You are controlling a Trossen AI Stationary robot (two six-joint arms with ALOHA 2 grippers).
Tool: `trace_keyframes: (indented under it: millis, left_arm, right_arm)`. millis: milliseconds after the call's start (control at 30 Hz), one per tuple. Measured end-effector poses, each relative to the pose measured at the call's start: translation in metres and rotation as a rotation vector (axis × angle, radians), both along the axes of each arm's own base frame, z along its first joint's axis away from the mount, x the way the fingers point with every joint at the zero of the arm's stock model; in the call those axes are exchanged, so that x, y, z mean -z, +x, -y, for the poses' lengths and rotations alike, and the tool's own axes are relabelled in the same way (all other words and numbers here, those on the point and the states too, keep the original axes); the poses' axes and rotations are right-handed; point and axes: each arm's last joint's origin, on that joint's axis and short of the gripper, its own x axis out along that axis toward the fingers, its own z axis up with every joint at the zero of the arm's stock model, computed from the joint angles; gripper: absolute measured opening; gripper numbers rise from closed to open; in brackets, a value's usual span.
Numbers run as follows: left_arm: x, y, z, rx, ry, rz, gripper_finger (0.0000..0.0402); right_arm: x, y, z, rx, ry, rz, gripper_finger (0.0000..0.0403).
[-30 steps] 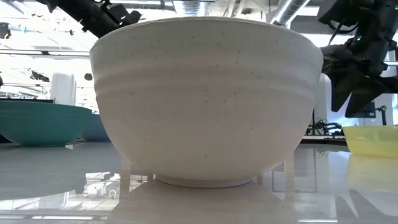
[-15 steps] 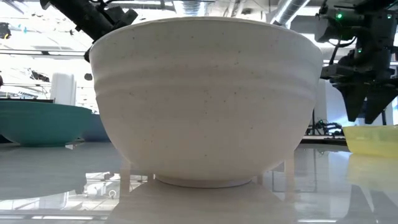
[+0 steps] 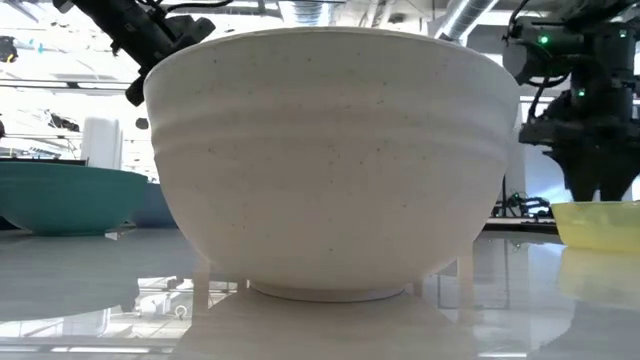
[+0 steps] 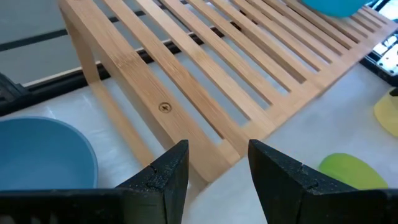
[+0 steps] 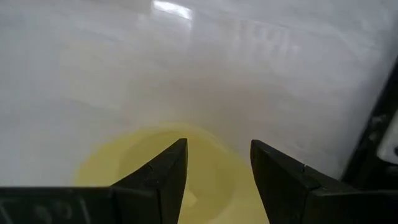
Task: Place and stack bowls onto a shelf
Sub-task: Stack the small yellow bowl on top of the small blue bowl on the shelf
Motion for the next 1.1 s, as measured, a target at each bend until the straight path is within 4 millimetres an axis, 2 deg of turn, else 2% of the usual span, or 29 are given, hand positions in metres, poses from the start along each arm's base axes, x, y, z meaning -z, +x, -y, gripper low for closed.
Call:
trace_keyframes:
  millis: [333, 433, 667, 733, 833, 900, 1100]
  left_arm:
    - [0.0, 0.001, 0.005, 0.019, -0.009, 0.006, 0.0151]
    - [0.0, 0.001, 0.005, 0.017, -0.008, 0.004, 0.0151]
    - [0.001, 0.0, 0.005, 0.014, -0.008, -0.002, 0.0151]
    - [0.001, 0.0, 0.005, 0.009, -0.017, 0.005, 0.0151]
    - [0.001, 0.0, 0.005, 0.004, -0.027, 0.015, 0.0151]
    - [0.001, 0.001, 0.006, 0.007, -0.028, 0.017, 0.0151]
    - [0.001, 0.001, 0.006, 0.005, -0.034, 0.021, 0.0151]
  right_arm:
    - [0.012, 0.005, -0.01, -0.073, -0.023, -0.106, 0.0192]
    - [0.015, 0.007, -0.013, -0.096, -0.026, -0.126, 0.0158]
    - [0.021, 0.011, -0.019, -0.189, -0.024, -0.185, 0.0043]
    - [0.019, 0.012, -0.02, -0.201, -0.01, -0.179, 0.0021]
    - [0.006, 0.015, -0.02, -0.205, -0.006, -0.147, 0.0021]
    - [-0.011, 0.016, -0.019, -0.201, -0.006, -0.109, 0.0021]
    - [-0.082, 0.019, -0.008, -0.192, -0.083, 0.047, 0.0021]
